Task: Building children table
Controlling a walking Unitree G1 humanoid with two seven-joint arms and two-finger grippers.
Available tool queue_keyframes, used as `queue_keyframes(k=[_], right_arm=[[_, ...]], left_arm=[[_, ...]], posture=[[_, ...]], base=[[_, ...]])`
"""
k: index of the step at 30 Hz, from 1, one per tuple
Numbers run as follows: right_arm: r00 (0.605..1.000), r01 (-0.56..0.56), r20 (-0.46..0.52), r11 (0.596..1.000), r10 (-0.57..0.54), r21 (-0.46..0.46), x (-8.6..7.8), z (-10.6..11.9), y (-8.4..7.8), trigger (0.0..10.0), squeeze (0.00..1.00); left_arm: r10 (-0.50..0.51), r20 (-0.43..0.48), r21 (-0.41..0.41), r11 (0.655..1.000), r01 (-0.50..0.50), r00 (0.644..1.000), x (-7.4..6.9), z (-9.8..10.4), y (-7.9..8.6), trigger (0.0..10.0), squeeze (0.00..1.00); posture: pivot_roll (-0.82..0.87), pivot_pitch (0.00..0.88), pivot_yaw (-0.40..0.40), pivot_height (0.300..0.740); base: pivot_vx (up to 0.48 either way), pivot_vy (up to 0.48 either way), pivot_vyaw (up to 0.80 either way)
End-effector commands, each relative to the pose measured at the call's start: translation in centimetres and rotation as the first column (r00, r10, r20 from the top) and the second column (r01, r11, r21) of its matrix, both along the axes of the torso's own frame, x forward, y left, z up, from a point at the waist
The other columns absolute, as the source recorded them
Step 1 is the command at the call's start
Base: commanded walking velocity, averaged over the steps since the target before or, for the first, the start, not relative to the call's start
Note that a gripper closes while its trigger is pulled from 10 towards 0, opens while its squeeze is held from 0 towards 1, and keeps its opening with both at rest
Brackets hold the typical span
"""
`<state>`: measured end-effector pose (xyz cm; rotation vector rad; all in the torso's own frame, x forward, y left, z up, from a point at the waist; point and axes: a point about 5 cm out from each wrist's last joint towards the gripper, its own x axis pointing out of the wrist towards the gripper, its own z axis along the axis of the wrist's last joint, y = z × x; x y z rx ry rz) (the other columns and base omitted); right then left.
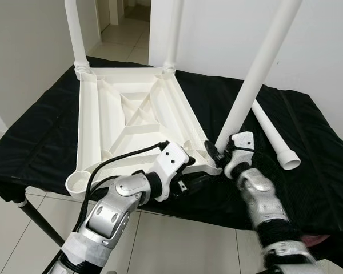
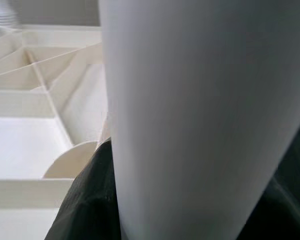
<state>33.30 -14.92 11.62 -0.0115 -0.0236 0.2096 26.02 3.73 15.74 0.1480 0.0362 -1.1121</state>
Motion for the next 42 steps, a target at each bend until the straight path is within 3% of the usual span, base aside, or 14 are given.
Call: queue_keyframes(k=[1, 2, 4, 6, 10, 13, 18, 19, 27, 29, 39, 40, 41, 42], right_arm=[[0.993, 0.08, -0.082, 0.997, -0.082, -0.02, -0.3, -1.5, -0.4, 10.0, 0.0], [0.993, 0.08, -0.082, 0.997, -0.082, -0.02, -0.3, -1.5, -0.4, 10.0, 0.0], [0.974, 0.209, -0.091, 0.978, -0.207, 0.016, -0.2, -1.3, -0.3, 10.0, 0.0], [0.964, 0.251, -0.101, 0.968, -0.247, 0.026, -0.3, -1.3, -0.2, 10.0, 0.0], [0.922, 0.379, -0.113, 0.922, -0.37, 0.08, -0.5, -0.8, 1.0, 10.0, 0.0], [0.924, 0.377, -0.103, 0.922, -0.367, 0.094, -0.6, -0.4, 2.1, 10.0, 0.0], [0.929, 0.37, -0.075, 0.92, -0.363, 0.128, -0.9, 0.2, 2.6, 10.0, 0.0], [0.928, 0.372, -0.067, 0.919, -0.366, 0.129, -1.0, 0.3, 2.6, 10.0, 1.0], [0.94, 0.339, -0.015, 0.925, -0.342, 0.172, -1.4, 0.9, 2.6, 10.0, 1.0], [0.946, 0.307, 0.053, 0.937, -0.32, 0.168, -2.3, 1.6, 2.3, 10.0, 1.0], [0.962, 0.266, 0.04, 0.958, -0.271, 0.104, -4.3, 0.8, 1.3, 10.0, 1.0], [0.971, 0.235, 0.026, 0.967, -0.239, 0.101, -4.7, 0.6, 1.1, 10.0, 0.66], [0.977, 0.208, 0.025, 0.974, -0.21, 0.086, -5.2, 0.6, 0.9, 10.0, 0.49], [0.977, 0.208, 0.025, 0.974, -0.21, 0.086, -5.2, 0.6, 0.9, 10.0, 0.49]], left_arm=[[0.056, 0.024, -0.002, 0.998, -0.056, 0.998, 0.2, 0.2, -0.1, 10.0, 0.0], [0.056, 0.024, -0.002, 0.998, -0.056, 0.998, 0.2, 0.2, -0.1, 10.0, 0.0], [0.067, 0.01, -0.002, 0.998, -0.067, 0.998, 0.4, 0.2, 0.0, 10.0, 0.0], [0.071, 0.008, -0.002, 0.997, -0.071, 0.997, 0.4, 0.2, 0.1, 10.0, 0.0], [0.082, 0.008, 0.004, 0.997, -0.082, 0.997, 0.6, 0.1, 0.1, 10.0, 0.0], [0.083, 0.001, 0.004, 0.997, -0.083, 0.997, 0.5, 0.0, 0.0, 10.0, 0.0], [0.089, -0.018, 0.009, 0.996, -0.089, 0.996, 0.4, -0.2, 0.0, 10.0, 0.0], [0.092, -0.019, 0.011, 0.996, -0.091, 0.996, 0.4, -0.2, 0.0, 10.0, 0.0], [0.092, -0.028, 0.002, 0.996, -0.092, 0.995, 0.4, -0.2, 0.3, 10.0, 0.0], [0.093, -0.012, 0.001, 0.996, -0.093, 0.996, 0.5, 0.0, 0.5, 10.0, 0.0], [0.116, 0.017, -0.012, 0.993, -0.115, 0.993, 0.9, 0.3, 1.0, 10.0, 0.0], [0.125, 0.022, -0.015, 0.992, -0.125, 0.992, 1.0, 0.4, 1.2, 10.0, 0.0], [0.132, 0.024, -0.028, 0.991, -0.132, 0.991, 1.0, 0.5, 1.3, 10.0, 0.0], [0.132, 0.024, -0.028, 0.991, -0.132, 0.991, 1.0, 0.5, 1.3, 10.0, 0.0]], posture=[[-0.01, 0.0, -0.075, 0.74], [-0.01, 0.0, -0.075, 0.74], [-0.01, 0.0, -0.078, 0.74], [-0.01, 0.0, -0.078, 0.74], [-0.01, 0.0, -0.083, 0.74], [0.0, 0.0, -0.089, 0.74], [0.0, 0.0, -0.092, 0.74], [0.0, 0.0, -0.091, 0.74], [0.0, 0.0, -0.088, 0.74], [-0.01, 0.0, -0.09, 0.74], [-0.01, 0.0, -0.098, 0.74], [-0.01, 0.0, -0.1, 0.74], [-0.01, 0.0, -0.105, 0.74], [-0.01, 0.0, -0.105, 0.74]], base=[[0.0, 0.0, 0.0], [0.0, 0.0, 0.0], [0.0, 0.0, 0.0], [0.0, 0.0, 0.0], [0.0, 0.0, 0.0], [0.0, 0.0, 0.0], [0.0, 0.0, 0.0], [0.0, 0.0, 0.0], [0.0, 0.0, 0.0], [0.0, 0.0, 0.0], [0.0, 0.0, 0.0], [0.0, 0.0, 0.0], [0.0, 0.0, 0.0], [0.0, 0.0, 0.0]])
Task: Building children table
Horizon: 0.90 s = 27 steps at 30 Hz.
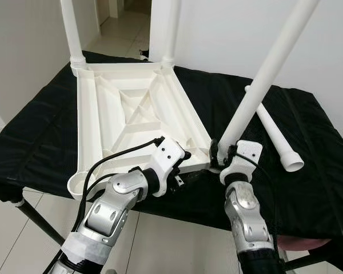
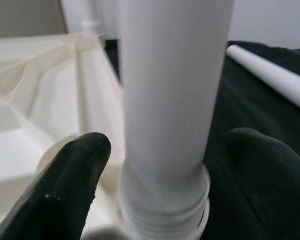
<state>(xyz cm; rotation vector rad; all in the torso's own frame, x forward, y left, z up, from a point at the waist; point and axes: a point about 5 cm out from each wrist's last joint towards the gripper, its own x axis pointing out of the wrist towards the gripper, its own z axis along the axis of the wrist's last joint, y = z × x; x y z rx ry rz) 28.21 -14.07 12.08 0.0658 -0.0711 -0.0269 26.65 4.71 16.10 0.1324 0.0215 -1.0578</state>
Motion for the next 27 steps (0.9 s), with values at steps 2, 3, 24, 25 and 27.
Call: queue_keyframes(k=[2, 3, 24, 25, 27], right_arm=[[0.999, -0.043, -0.008, 0.999, 0.043, -0.012, -0.4, 0.1, 0.0, 10.0, 0.22], [0.998, -0.066, -0.009, 0.998, 0.065, -0.024, -0.9, 0.1, -0.3, 9.8, 0.0], [0.917, -0.388, -0.106, 0.922, 0.385, -0.006, -1.9, -1.0, 0.9, 10.0, 0.0], [0.917, -0.388, -0.106, 0.922, 0.385, -0.006, -1.9, -1.0, 0.9, 10.0, 0.0], [0.913, -0.396, -0.105, 0.918, 0.394, -0.007, -1.7, -0.9, 0.9, 10.0, 0.0]], left_arm=[[0.083, 0.019, -0.014, 0.996, -0.083, 0.996, 0.3, 0.1, 0.5, 10.0, 0.0], [0.094, 0.026, -0.028, 0.995, -0.093, 0.995, 0.4, 0.3, 0.7, 10.0, 0.0], [0.197, -0.009, -0.035, 0.98, -0.198, 0.98, 2.0, -0.2, 2.7, 10.0, 0.0], [0.197, -0.009, -0.035, 0.98, -0.198, 0.98, 2.0, -0.2, 2.7, 10.0, 0.0], [0.206, -0.014, -0.023, 0.978, -0.207, 0.978, 2.1, -0.5, 2.8, 10.0, 0.0]], posture=[[-0.01, 0.0, -0.105, 0.74], [-0.01, 0.0, -0.108, 0.74], [-0.01, 0.0, -0.099, 0.74], [-0.01, 0.0, -0.099, 0.74], [-0.01, 0.0, -0.099, 0.74]], base=[[0.0, 0.0, 0.0], [0.0, 0.0, 0.0], [0.0, 0.0, 0.0], [0.0, 0.0, 0.0], [0.0, 0.0, 0.0]])
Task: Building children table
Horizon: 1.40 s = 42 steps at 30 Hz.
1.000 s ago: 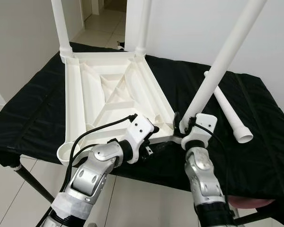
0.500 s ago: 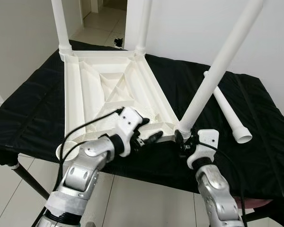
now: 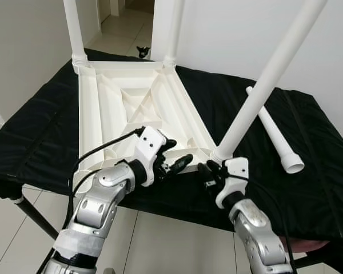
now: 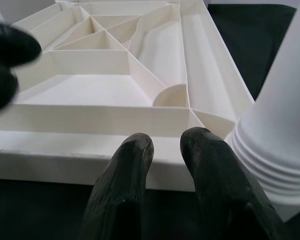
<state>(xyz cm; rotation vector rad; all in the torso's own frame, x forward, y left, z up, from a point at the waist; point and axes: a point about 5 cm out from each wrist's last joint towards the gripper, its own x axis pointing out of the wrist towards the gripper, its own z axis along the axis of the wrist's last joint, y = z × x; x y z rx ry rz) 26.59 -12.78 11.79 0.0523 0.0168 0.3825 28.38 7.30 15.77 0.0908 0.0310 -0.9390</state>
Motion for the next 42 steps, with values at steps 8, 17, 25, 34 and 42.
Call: queue_keyframes(k=[8, 17, 25, 34, 42], right_arm=[[1.0, 0.015, -0.001, 0.999, -0.015, 0.049, 2.0, 0.6, -2.8, 10.0, 0.0], [0.996, 0.089, 0.005, 0.995, -0.09, 0.048, 3.6, 1.2, -6.7, 10.0, 0.0], [0.982, 0.186, 0.013, 0.981, -0.187, 0.046, 4.6, 1.3, -9.7, 10.0, 0.0], [0.985, 0.164, 0.032, 0.984, -0.167, 0.063, 4.7, 1.4, -9.2, 10.0, 0.0], [0.991, 0.116, 0.055, 0.989, -0.122, 0.09, 4.5, 1.5, -7.8, 10.0, 0.0]], left_arm=[[0.264, -0.062, 0.119, 0.959, -0.255, 0.963, 1.7, -2.6, 2.0, 10.0, 0.0], [0.419, -0.056, 0.146, 0.902, -0.407, 0.907, 3.8, -2.6, 3.7, 10.0, 0.0], [0.379, 0.008, 0.125, 0.918, -0.377, 0.925, 5.3, -0.7, 1.8, 10.0, 0.0], [0.289, 0.044, 0.124, 0.948, -0.292, 0.956, 5.4, 0.1, 0.7, 10.0, 0.0], [0.32, 0.084, 0.15, 0.932, -0.33, 0.944, 6.2, 0.5, 1.7, 10.0, 0.0]], posture=[[-0.01, 0.0, -0.097, 0.74], [0.0, 0.0, -0.093, 0.74], [-0.01, 0.0, -0.082, 0.74], [-0.02, 0.0, -0.072, 0.74], [-0.01, 0.0, -0.074, 0.74]], base=[[0.0, 0.0, 0.0], [0.0, 0.0, 0.0], [0.0, 0.0, 0.0], [0.0, 0.0, 0.0], [0.0, 0.0, 0.0]])
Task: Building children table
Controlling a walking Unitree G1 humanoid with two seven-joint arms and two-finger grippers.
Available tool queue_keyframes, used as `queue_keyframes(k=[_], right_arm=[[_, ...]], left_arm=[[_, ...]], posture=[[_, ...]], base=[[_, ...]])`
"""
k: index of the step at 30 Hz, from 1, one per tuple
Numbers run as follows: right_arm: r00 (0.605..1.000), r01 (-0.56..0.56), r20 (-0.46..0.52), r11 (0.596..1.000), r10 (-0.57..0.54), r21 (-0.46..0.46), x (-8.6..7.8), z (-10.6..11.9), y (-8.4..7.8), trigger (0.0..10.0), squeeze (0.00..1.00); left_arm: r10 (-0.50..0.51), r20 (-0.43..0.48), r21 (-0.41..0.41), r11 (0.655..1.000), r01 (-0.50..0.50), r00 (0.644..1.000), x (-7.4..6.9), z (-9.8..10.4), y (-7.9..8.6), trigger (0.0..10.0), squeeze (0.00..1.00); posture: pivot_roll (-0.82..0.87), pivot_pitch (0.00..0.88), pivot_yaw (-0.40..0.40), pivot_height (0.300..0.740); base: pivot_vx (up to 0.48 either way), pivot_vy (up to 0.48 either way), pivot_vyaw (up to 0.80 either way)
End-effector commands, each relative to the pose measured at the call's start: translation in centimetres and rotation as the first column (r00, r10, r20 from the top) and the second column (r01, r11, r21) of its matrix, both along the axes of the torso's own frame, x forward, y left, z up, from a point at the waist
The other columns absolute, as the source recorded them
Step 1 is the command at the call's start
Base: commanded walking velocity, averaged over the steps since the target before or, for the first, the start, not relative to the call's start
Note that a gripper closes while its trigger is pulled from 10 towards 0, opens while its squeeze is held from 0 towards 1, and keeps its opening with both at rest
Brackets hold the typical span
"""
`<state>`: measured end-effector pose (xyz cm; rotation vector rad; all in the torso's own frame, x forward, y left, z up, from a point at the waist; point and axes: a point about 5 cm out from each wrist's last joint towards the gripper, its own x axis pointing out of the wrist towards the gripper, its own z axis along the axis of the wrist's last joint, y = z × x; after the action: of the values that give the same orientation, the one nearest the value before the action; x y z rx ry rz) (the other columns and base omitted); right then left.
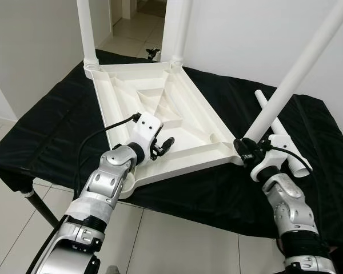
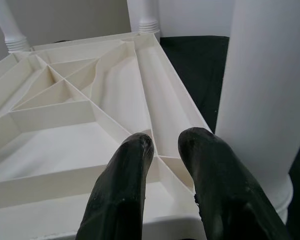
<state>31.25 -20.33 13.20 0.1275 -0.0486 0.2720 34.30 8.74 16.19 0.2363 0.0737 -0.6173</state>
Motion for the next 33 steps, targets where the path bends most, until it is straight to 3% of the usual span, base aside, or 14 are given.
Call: queue_keyframes(k=[1, 3, 6, 12, 14, 16, 17, 20, 22, 24, 26, 28, 29, 33], right_arm=[[1.0, 0.008, 0.013, 1.0, -0.008, 0.002, -0.2, 0.1, -0.3, 10.0, 0.0], [1.0, 0.025, 0.014, 1.0, -0.025, -0.001, -0.2, 0.0, -0.5, 10.0, 0.0], [0.989, 0.15, -0.005, 0.989, -0.15, -0.005, -0.2, -0.5, -3.2, 10.0, 0.0], [0.97, 0.243, -0.015, 0.97, -0.242, 0.008, 0.0, -0.4, -5.2, 10.0, 0.0], [0.947, 0.319, -0.024, 0.948, -0.319, 0.004, 0.1, -0.5, -6.6, 10.0, 0.0], [0.947, 0.319, -0.024, 0.948, -0.319, 0.004, 0.1, -0.5, -6.6, 10.0, 0.0], [0.94, 0.34, -0.023, 0.941, -0.34, 0.0, 0.1, -0.5, -7.0, 10.0, 0.0], [0.934, 0.356, -0.022, 0.935, -0.356, 0.002, 0.1, -0.5, -7.1, 10.0, 0.0], [0.937, 0.349, -0.017, 0.937, -0.349, 0.01, 0.1, -0.4, -6.8, 10.0, 0.0], [0.962, 0.274, -0.006, 0.961, -0.274, 0.03, 0.0, -0.4, -5.2, 10.0, 0.0], [0.962, 0.274, -0.006, 0.961, -0.274, 0.03, 0.0, -0.4, -5.2, 10.0, 0.0], [0.984, 0.177, 0.009, 0.983, -0.178, 0.047, -0.3, -0.4, -3.4, 10.0, 0.0], [0.984, 0.177, 0.009, 0.983, -0.178, 0.047, -0.3, -0.4, -3.4, 10.0, 0.0], [0.999, 0.038, 0.031, 0.997, -0.04, 0.066, -1.1, -0.4, -1.0, 10.0, 0.0]], left_arm=[[0.015, 0.015, 0.017, 1.0, -0.016, 1.0, 0.2, 0.1, 0.2, 10.0, 0.0], [0.058, 0.026, 0.017, 0.998, -0.059, 0.998, 0.7, 0.4, 1.0, 10.0, 0.0], [0.148, 0.089, 0.038, 0.988, -0.152, 0.985, 1.5, 1.2, 3.3, 10.0, 0.0], [0.132, 0.095, 0.02, 0.991, -0.134, 0.987, 1.5, 1.6, 3.6, 10.0, 0.0], [0.007, 0.126, 0.044, 0.999, -0.013, 0.992, 0.7, 1.7, 2.6, 10.0, 0.0], [0.007, 0.126, 0.044, 0.999, -0.013, 0.992, 0.7, 1.7, 2.6, 10.0, 0.0], [-0.052, 0.132, 0.055, 0.997, 0.045, 0.99, 0.3, 1.6, 2.2, 10.0, 0.0], [-0.101, 0.139, 0.067, 0.993, 0.092, 0.985, -0.2, 1.5, 1.8, 10.0, 0.0], [-0.133, 0.142, 0.07, 0.99, 0.124, 0.981, -0.4, 1.4, 1.4, 10.0, 0.0], [-0.222, 0.15, 0.101, 0.973, 0.208, 0.964, -0.8, 1.2, 0.7, 10.0, 0.0], [-0.222, 0.15, 0.101, 0.973, 0.208, 0.964, -0.8, 1.2, 0.7, 10.0, 0.0], [-0.304, 0.132, 0.119, 0.95, 0.289, 0.944, -1.1, 0.8, 0.4, 10.0, 0.0], [-0.304, 0.132, 0.119, 0.95, 0.289, 0.944, -1.1, 0.8, 0.4, 10.0, 0.0], [-0.492, 0.046, 0.012, 0.871, 0.492, 0.869, -2.4, 0.7, 1.0, 10.0, 0.0]], posture=[[-0.01, 0.0, -0.074, 0.74], [-0.01, 0.0, -0.075, 0.74], [-0.01, 0.0, -0.075, 0.74], [-0.01, 0.0, -0.075, 0.74], [-0.01, 0.0, -0.073, 0.74], [-0.01, 0.0, -0.073, 0.74], [-0.02, 0.0, -0.07, 0.74], [-0.02, 0.0, -0.065, 0.74], [-0.02, 0.0, -0.064, 0.74], [-0.02, 0.0, -0.064, 0.74], [-0.02, 0.0, -0.064, 0.74], [-0.02, 0.0, -0.062, 0.74], [-0.02, 0.0, -0.062, 0.74], [-0.03, 0.0, -0.05, 0.74]], base=[[0.0, 0.0, 0.0], [0.0, 0.0, 0.0], [0.0, 0.0, 0.0], [0.0, 0.0, 0.0], [0.0, 0.0, 0.0], [0.0, 0.0, 0.0], [0.0, 0.0, 0.0], [0.0, 0.0, 0.0], [0.0, 0.0, 0.0], [0.0, 0.0, 0.0], [0.0, 0.0, 0.0], [0.0, 0.0, 0.0], [0.0, 0.0, 0.0], [0.0, 0.0, 0.0]])
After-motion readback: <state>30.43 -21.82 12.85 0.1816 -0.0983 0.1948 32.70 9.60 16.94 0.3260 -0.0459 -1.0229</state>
